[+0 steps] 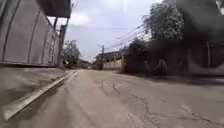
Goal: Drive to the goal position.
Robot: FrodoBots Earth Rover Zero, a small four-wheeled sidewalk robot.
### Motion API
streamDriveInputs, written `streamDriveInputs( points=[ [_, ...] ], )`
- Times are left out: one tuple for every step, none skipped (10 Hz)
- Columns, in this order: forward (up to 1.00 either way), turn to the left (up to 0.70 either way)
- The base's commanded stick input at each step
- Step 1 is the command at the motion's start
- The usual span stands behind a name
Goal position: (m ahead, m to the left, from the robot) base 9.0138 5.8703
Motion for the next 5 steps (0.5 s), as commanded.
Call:
streamDriveInputs(
  points=[
    [0.7,0.0],
    [0.7,0.0],
    [0.7,0.0],
    [0.7,0.0],
    [0.7,0.09]
  ],
)
